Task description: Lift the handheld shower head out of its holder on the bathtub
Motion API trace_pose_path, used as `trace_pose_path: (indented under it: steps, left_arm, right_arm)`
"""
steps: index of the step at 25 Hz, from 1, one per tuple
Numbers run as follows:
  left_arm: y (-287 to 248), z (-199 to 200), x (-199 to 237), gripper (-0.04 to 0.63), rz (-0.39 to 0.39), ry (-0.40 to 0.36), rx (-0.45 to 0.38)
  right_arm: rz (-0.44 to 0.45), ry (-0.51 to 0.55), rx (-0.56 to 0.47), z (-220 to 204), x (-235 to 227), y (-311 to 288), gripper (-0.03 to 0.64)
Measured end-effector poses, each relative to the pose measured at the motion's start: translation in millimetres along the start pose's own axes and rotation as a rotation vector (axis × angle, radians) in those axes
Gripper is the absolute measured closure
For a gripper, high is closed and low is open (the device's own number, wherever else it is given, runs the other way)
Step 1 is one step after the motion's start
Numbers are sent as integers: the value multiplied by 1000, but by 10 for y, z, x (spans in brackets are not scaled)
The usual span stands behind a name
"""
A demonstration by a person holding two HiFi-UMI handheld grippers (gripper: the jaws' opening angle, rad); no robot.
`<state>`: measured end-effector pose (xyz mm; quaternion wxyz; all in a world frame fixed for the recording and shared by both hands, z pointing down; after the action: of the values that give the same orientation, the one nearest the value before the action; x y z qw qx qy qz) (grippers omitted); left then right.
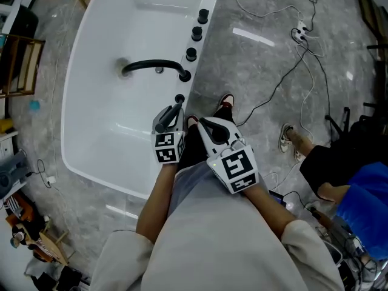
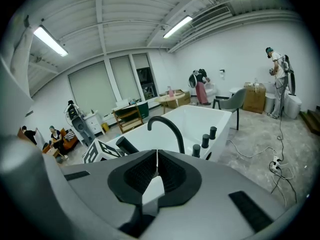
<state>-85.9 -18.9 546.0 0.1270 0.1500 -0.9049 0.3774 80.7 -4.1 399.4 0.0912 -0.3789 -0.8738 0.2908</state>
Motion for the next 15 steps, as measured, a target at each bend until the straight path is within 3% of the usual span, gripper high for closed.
trace_pose_path:
  steps: [15]
  left_arm:
    - [350, 134, -105, 457, -51, -13, -52]
  right_arm:
    - [-46, 13, -85, 121, 15, 67, 597]
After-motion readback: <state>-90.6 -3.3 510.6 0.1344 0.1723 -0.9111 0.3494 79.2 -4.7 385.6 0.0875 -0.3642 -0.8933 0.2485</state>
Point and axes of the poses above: the fingertips, and each gripper's own axes: y backward along the fingers, x to its left, z out of its top, the point moved 10 cm from there along y, backward along the fingers, and after that the axes turned 12 degrees about y, right-handed, at the moved point
